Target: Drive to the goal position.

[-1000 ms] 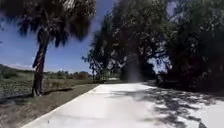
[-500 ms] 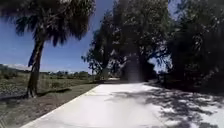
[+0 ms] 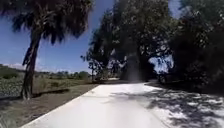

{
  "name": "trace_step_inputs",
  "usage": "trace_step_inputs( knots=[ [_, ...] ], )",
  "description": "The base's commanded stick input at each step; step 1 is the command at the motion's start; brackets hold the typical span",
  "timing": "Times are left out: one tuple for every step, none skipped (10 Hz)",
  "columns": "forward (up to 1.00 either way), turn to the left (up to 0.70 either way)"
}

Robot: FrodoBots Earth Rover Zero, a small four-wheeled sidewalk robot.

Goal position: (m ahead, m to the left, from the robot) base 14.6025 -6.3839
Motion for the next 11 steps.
trace_step_inputs(
  knots=[
    [0.45, 0.0],
    [0.45, 0.0],
    [0.45, 0.0],
    [0.45, 0.0],
    [0.45, 0.0],
    [0.45, 0.0],
    [0.45, 0.0],
    [0.45, 0.0],
    [0.45, 0.0],
    [0.45, 0.0],
    [0.45, 0.0]
  ],
)
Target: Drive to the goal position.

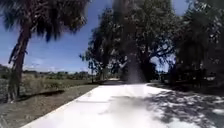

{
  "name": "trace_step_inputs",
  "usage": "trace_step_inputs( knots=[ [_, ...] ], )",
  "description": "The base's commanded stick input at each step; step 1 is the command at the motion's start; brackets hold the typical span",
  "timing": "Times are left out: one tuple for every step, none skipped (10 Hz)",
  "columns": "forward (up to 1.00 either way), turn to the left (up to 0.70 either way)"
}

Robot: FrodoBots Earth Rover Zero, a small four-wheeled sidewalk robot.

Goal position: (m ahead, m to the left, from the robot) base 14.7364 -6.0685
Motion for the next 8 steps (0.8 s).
trace_step_inputs(
  knots=[
    [0.45, 0.0],
    [0.45, 0.0],
    [0.45, -0.17],
    [0.45, -0.27],
    [0.45, -0.27],
    [0.45, -0.27],
    [0.45, -0.27],
    [0.45, -0.27]
  ],
)
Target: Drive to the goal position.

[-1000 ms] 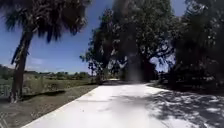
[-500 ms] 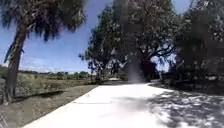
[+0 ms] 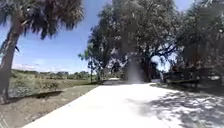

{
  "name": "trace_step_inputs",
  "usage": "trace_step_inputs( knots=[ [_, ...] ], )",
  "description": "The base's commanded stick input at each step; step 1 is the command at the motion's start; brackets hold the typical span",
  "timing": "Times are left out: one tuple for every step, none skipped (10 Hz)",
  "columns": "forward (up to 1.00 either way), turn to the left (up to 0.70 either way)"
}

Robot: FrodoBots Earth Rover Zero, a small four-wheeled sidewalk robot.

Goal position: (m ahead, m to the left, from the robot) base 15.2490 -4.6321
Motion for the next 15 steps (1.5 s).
trace_step_inputs(
  knots=[
    [0.45, -0.27],
    [0.45, -0.27],
    [0.45, -0.27],
    [0.45, -0.2],
    [0.45, -0.08],
    [0.45, 0.0],
    [0.45, 0.0],
    [0.45, 0.0],
    [0.45, 0.0],
    [0.45, 0.0],
    [0.45, 0.0],
    [0.45, 0.0],
    [0.45, 0.0],
    [0.45, 0.0],
    [0.45, 0.0]
  ],
)
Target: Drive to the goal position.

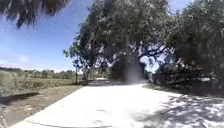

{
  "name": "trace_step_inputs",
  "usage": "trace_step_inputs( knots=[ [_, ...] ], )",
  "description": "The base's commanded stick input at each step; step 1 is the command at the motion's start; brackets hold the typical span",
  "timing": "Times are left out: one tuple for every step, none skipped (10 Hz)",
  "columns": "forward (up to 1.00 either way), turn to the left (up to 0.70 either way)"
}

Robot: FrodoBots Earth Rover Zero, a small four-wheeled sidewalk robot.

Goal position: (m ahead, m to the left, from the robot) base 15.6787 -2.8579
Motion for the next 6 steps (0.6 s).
trace_step_inputs(
  knots=[
    [0.45, 0.0],
    [0.45, 0.0],
    [0.45, 0.0],
    [0.45, 0.0],
    [0.45, 0.0],
    [0.45, 0.0]
  ],
)
